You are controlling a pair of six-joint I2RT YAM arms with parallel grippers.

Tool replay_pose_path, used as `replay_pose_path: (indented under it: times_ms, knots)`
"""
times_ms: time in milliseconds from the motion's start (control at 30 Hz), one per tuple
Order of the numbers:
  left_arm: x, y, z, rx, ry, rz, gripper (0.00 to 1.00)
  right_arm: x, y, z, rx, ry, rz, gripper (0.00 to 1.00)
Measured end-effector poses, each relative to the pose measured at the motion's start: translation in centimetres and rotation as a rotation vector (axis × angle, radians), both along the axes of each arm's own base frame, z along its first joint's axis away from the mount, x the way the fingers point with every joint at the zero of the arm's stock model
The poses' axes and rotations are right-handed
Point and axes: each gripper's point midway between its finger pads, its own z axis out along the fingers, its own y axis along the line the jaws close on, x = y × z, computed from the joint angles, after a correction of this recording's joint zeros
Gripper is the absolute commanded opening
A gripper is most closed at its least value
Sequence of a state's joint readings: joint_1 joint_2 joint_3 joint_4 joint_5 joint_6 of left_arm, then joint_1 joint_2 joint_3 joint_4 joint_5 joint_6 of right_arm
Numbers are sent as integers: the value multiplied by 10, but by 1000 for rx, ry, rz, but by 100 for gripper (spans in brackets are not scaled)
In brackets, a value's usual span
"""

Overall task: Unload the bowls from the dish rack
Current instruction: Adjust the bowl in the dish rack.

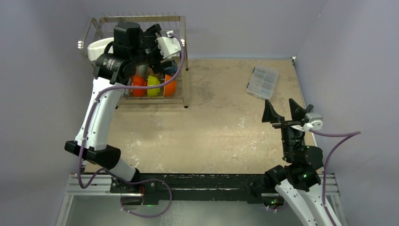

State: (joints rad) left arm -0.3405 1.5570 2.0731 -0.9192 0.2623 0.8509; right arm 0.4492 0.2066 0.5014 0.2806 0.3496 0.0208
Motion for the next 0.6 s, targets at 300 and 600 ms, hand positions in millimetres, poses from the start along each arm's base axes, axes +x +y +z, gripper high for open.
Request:
replay_pose_path:
  times_ms: [300, 600]
  knots:
    - [5, -8, -24, 12, 85, -30, 68, 0, 0, 0, 1, -2, 2, 99]
    - [3, -17, -8, -22, 57, -73, 68, -3, -1, 2, 5, -11, 2, 99]
